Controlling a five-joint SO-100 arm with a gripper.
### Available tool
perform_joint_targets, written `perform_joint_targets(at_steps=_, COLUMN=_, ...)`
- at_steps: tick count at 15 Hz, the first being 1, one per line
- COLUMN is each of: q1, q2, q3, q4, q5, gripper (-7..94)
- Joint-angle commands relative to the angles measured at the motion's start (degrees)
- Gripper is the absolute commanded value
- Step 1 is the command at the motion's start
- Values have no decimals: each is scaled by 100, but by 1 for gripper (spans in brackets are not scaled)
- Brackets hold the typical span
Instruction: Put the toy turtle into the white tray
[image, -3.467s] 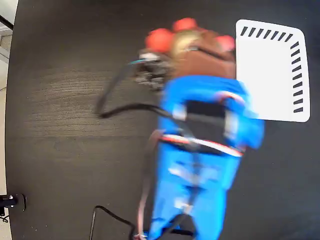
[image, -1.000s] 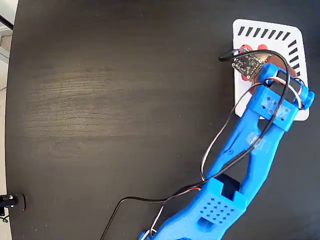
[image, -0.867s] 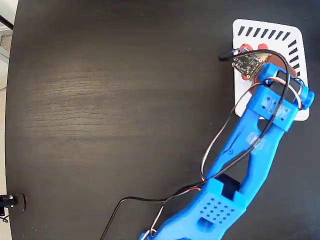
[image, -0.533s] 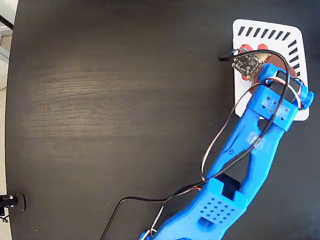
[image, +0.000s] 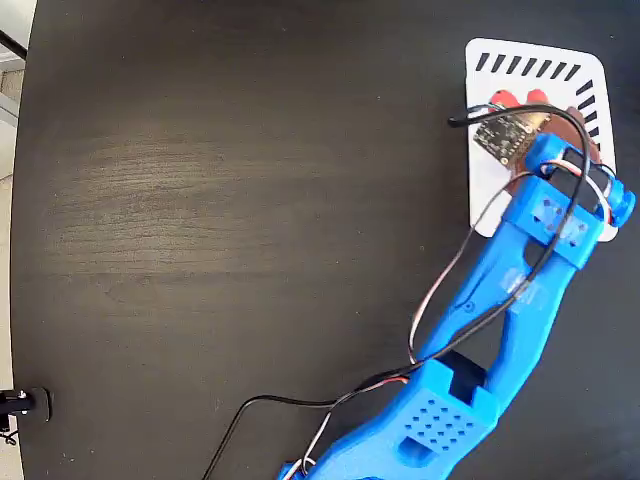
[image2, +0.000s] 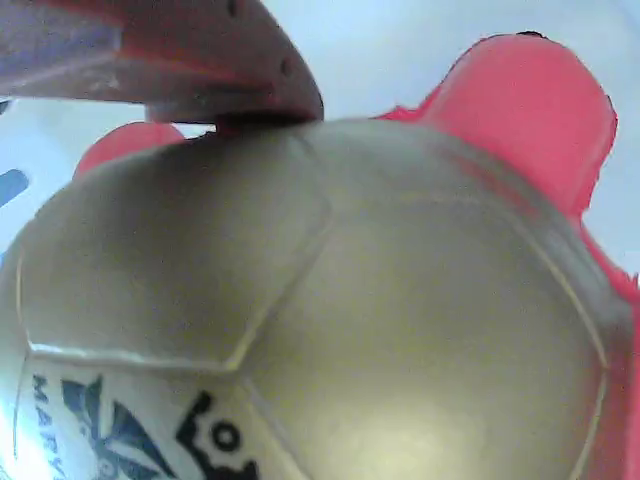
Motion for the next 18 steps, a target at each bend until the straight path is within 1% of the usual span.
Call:
perform_joint_targets(at_steps=1, q1=26, q2=352, q3=-9, q4=88, q5=70, gripper=52)
perform_joint_targets(at_steps=4, q1=26, q2=352, q3=0, q4=132, q5=70, gripper=54)
perform_joint_targets(at_steps=5, q1=26, q2=352, q3=26, q4=141, q5=70, gripper=59)
perform_joint_targets(at_steps=6, q1=26, q2=352, q3=53, q4=141, q5=79, gripper=63)
perform_joint_targets(at_steps=7, q1=26, q2=352, q3=79, q4=141, q5=97, gripper=64)
perform_joint_targets(at_steps=12, q1=26, q2=378, q3=97, q4=149, q5=97, gripper=64)
perform_joint_targets(at_steps=15, q1=53, q2=633, q3=-255, q4=431, q5=-18, gripper=63)
perform_joint_targets(at_steps=16, q1=62, q2=826, q3=-299, q4=501, q5=-35, gripper=52)
perform_joint_targets(at_steps=18, q1=62, q2=1169, q3=-193, q4=457, q5=97, gripper=22)
